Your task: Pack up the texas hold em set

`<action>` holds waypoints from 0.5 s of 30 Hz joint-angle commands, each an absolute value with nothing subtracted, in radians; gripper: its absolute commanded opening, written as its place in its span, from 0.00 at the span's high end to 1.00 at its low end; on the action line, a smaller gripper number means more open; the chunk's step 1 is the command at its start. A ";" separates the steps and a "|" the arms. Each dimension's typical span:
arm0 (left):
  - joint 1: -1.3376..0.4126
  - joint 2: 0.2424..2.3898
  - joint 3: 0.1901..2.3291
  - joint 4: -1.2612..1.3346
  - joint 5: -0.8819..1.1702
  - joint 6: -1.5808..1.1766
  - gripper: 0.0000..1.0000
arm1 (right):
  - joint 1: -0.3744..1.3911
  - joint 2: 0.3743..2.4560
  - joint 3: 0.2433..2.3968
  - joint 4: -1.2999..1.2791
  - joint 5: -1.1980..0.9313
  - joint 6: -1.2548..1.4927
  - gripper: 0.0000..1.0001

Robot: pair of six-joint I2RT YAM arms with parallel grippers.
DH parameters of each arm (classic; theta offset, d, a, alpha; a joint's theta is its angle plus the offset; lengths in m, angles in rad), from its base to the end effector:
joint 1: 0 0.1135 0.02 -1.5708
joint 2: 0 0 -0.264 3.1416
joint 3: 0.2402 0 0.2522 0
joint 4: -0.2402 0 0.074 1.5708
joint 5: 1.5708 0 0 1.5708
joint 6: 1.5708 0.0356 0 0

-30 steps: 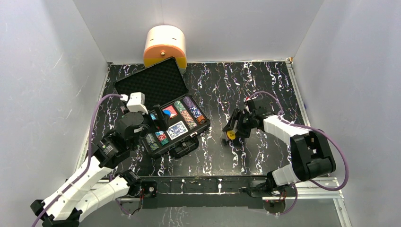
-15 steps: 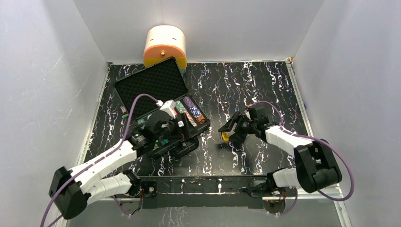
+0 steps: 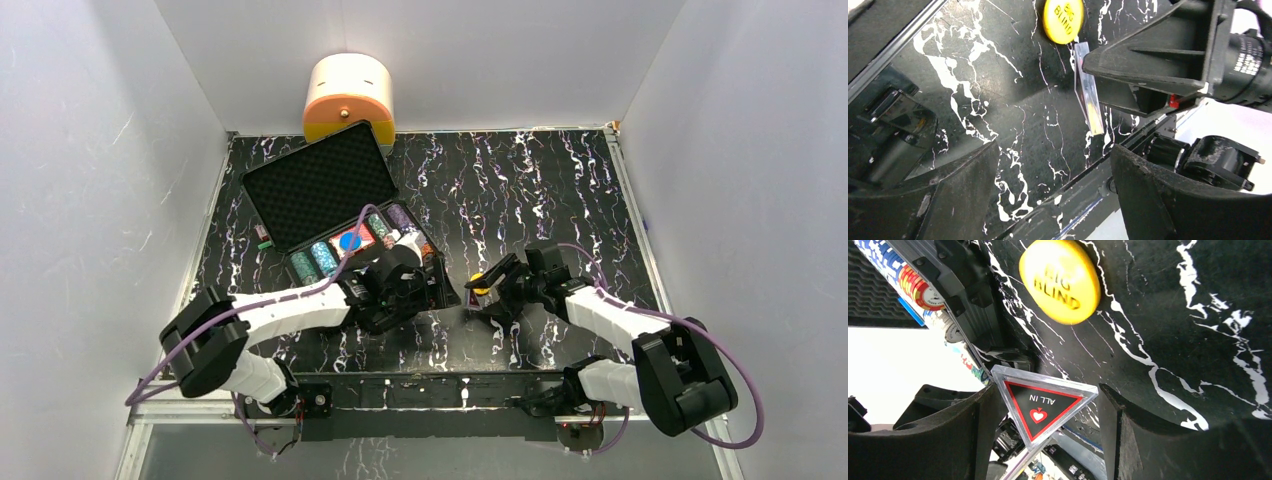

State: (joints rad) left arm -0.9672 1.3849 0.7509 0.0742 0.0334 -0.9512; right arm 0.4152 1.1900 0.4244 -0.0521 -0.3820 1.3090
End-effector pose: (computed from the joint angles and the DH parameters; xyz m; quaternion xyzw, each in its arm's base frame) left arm 0.1676 -0.2452 0.2180 0.0151 0.8747 -0.4048 0.2660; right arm 0.1898 0.0982 0.1540 0.3316 0.8535 0.3890 0.1009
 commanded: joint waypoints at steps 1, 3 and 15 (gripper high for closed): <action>-0.980 1.428 0.805 0.127 0.023 -0.950 0.21 | 0.422 1.203 0.444 -0.066 -0.357 1.308 0.38; -0.982 1.425 0.807 0.127 0.010 -0.938 0.22 | 0.429 1.220 0.463 -0.070 -0.355 1.269 0.38; -0.982 1.071 0.859 -0.168 -0.498 -0.773 0.19 | 0.675 1.305 0.827 -0.216 -0.094 0.976 0.38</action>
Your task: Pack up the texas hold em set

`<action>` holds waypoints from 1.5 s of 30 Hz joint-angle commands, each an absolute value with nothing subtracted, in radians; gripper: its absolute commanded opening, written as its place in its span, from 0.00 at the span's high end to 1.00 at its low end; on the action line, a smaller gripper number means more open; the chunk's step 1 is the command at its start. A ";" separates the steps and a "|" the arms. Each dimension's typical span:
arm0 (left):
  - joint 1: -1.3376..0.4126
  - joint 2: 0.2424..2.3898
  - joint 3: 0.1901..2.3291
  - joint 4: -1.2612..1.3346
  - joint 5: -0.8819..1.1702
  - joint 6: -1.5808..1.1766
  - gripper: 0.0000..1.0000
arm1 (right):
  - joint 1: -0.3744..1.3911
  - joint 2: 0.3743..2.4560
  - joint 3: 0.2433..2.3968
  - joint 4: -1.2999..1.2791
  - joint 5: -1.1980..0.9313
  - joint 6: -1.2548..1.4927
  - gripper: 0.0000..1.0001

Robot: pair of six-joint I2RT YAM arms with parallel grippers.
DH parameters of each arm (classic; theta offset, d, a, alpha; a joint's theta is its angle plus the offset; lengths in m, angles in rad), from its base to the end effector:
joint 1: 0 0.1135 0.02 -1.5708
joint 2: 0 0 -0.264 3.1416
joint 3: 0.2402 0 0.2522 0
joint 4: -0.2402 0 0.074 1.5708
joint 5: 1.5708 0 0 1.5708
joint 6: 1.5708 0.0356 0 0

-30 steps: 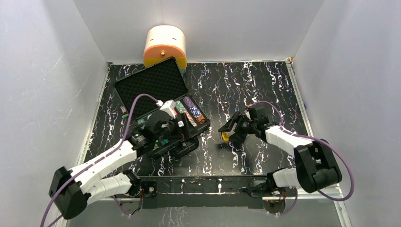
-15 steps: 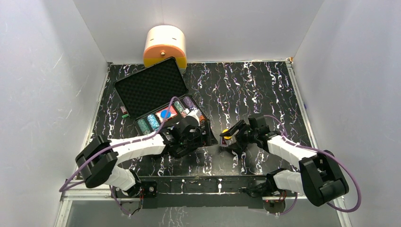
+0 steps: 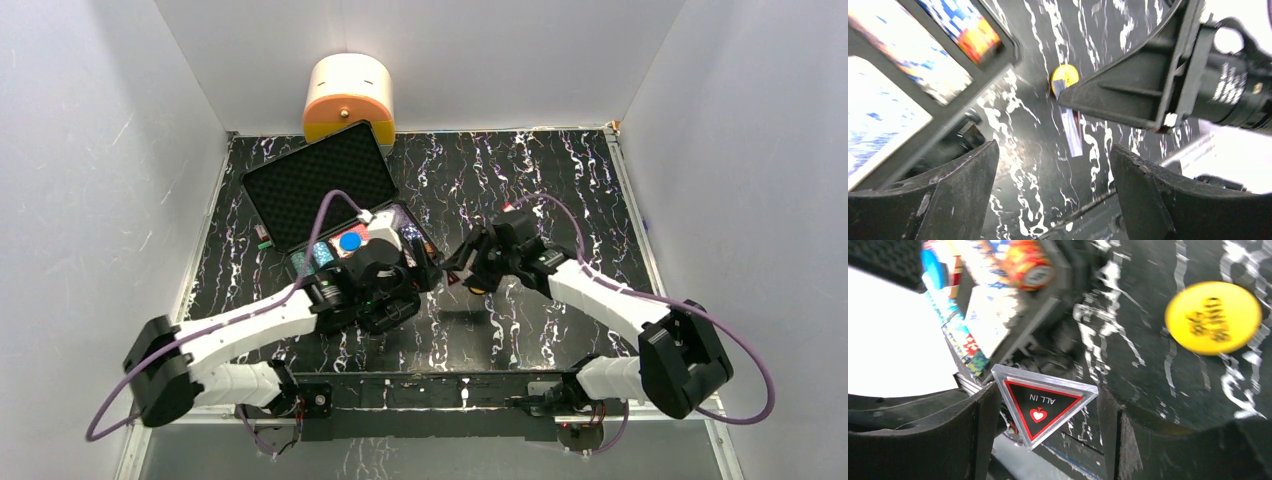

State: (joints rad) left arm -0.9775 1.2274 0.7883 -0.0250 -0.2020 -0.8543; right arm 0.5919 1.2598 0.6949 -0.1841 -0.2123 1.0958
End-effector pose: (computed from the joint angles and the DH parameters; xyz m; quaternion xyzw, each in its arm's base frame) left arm 0.1601 -0.2246 0.2635 -0.0008 0.8481 -0.3624 0.3865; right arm 0.2099 0.1501 0.2103 0.1863 0.8934 0.3613 0.1914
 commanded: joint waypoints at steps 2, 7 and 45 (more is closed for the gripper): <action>-0.982 0.994 0.879 -0.243 -0.626 -0.752 0.18 | 0.733 1.354 0.895 -0.229 -0.045 0.943 0.38; -0.981 0.813 0.930 -0.377 -0.875 -0.678 0.17 | 0.885 1.519 1.091 -0.275 0.090 0.857 0.39; -0.982 0.545 1.007 -0.575 -1.107 -0.597 0.12 | 1.088 2.040 1.724 -0.519 0.233 0.391 0.19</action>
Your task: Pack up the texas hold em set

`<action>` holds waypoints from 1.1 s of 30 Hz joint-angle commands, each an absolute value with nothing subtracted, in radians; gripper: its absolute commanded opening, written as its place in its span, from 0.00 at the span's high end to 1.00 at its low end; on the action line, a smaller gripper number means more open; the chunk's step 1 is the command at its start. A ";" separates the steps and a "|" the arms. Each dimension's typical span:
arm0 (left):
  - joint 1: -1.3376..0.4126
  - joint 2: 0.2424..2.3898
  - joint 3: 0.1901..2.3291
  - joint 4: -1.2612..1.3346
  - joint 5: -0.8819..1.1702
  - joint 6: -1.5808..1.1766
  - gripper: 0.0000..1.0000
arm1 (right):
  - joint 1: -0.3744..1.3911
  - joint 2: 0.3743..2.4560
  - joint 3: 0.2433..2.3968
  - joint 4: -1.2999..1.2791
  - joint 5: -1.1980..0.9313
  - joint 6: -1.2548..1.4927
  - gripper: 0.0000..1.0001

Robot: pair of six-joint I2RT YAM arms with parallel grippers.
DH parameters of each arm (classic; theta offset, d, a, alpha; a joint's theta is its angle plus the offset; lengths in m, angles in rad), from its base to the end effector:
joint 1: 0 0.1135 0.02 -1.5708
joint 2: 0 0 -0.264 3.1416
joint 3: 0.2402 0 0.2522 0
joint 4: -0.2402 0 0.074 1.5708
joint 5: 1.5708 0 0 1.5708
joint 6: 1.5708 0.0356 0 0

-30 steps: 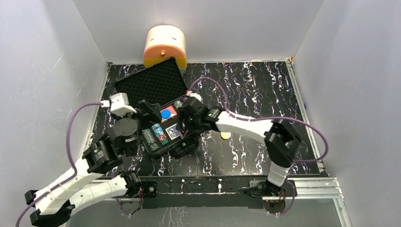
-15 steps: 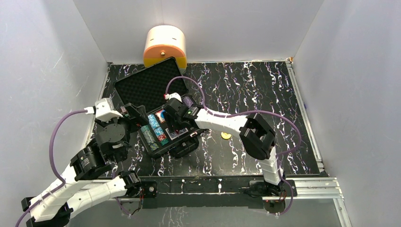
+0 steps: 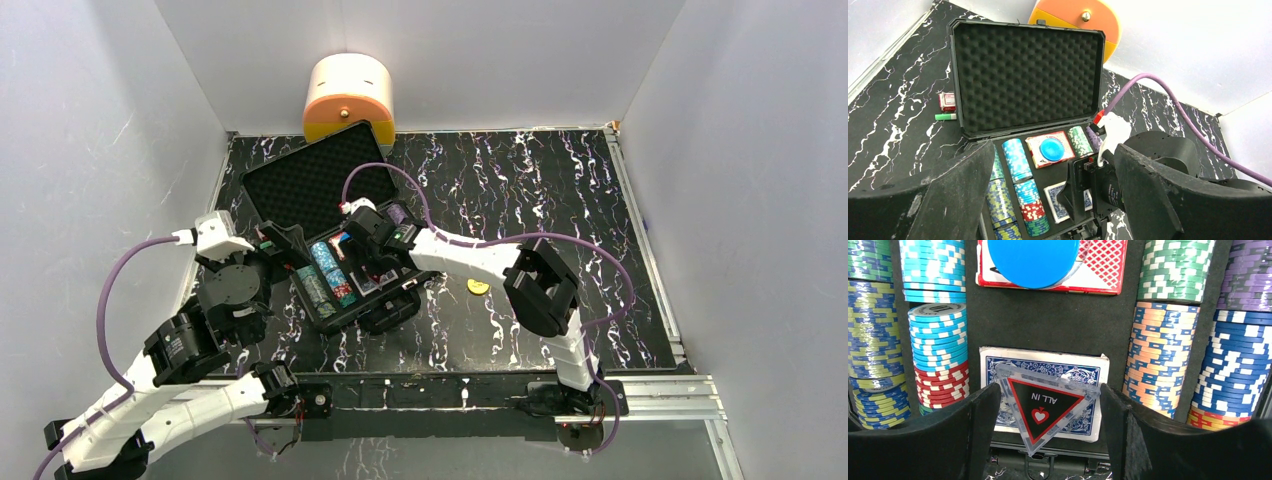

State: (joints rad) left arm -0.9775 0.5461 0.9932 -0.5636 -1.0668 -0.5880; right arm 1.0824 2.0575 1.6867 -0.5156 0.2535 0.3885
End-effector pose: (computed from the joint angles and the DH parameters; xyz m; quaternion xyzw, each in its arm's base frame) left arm 0.0705 -0.0488 0.4000 -0.2071 0.6965 -0.1344 0.6737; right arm 0.2247 0.4039 0.2300 -0.2778 0.8932 0.1350 0.3267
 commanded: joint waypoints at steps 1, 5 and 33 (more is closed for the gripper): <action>-0.983 0.545 1.010 -0.576 -1.105 -0.596 0.12 | 1.088 2.026 1.723 -0.507 0.230 0.395 0.18; -0.983 0.543 1.018 -0.583 -1.103 -0.595 0.11 | 1.086 1.952 1.704 -0.464 0.265 0.414 0.13; -0.982 0.535 1.054 -0.670 -1.107 -0.557 0.09 | 0.710 1.507 0.911 -0.434 0.296 0.663 0.18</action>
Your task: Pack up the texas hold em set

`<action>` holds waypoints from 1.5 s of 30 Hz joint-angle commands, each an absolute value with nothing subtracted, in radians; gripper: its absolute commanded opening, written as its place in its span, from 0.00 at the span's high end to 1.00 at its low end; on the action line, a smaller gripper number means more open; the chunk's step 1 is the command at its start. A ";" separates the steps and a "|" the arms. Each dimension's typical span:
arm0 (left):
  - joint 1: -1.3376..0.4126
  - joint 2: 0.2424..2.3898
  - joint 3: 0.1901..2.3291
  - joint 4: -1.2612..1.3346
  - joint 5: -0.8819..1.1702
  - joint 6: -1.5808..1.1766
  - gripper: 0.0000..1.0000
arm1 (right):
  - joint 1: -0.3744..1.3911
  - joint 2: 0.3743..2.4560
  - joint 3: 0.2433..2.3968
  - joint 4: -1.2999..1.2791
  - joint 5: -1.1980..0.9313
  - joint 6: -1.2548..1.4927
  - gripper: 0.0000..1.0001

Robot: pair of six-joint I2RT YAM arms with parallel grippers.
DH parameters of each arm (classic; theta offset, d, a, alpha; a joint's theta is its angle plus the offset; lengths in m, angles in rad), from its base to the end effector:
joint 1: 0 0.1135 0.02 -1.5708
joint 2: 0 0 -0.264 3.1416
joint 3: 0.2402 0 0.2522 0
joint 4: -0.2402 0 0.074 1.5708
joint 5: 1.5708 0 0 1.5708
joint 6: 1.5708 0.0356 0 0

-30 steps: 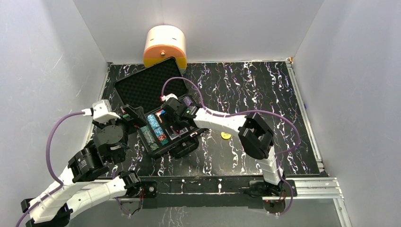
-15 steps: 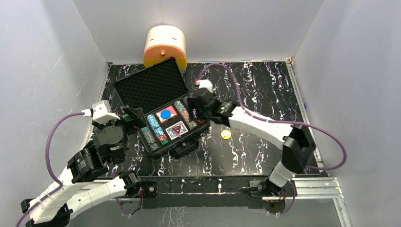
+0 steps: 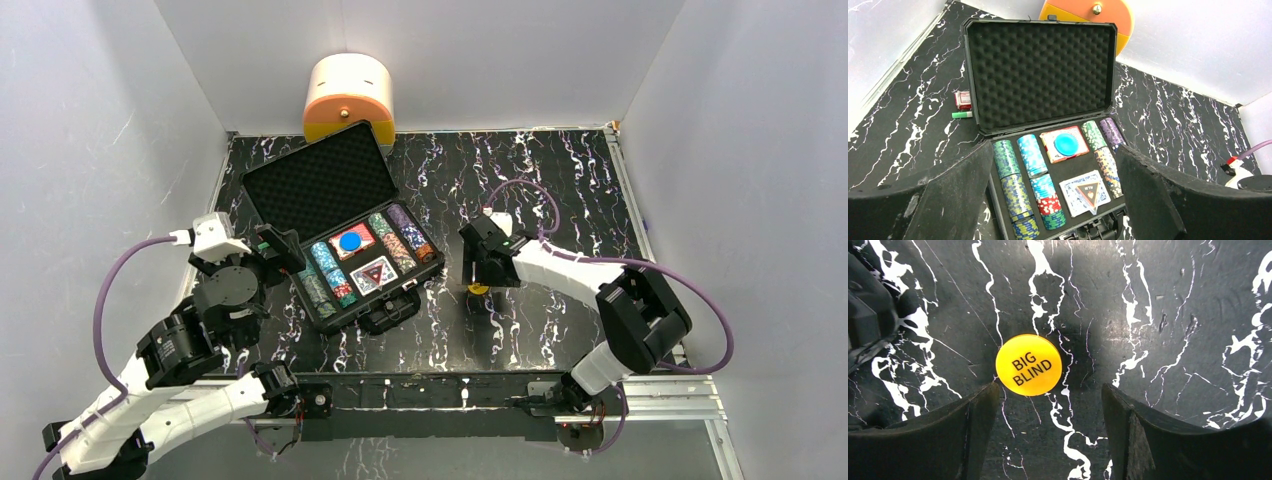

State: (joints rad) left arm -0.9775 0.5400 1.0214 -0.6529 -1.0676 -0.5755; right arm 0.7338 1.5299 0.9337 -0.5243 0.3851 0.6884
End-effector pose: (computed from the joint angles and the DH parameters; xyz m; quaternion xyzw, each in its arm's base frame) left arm 0.0665 -0.0429 0.4003 -0.1895 0.7108 -0.1108 0.6683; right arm 0.2259 0.1857 0.1931 0.0210 0.9575 0.0017 0.2878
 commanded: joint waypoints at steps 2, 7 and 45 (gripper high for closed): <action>-0.983 0.537 1.058 -0.671 -1.108 -0.556 0.08 | 0.704 1.535 0.911 -0.413 0.251 0.630 0.19; -0.982 0.544 1.067 -0.679 -1.113 -0.551 0.08 | 0.703 1.603 0.940 -0.422 0.221 0.591 0.19; -0.982 0.591 1.075 -0.687 -1.096 -0.558 0.08 | 0.958 1.545 1.234 -0.394 0.391 0.558 0.50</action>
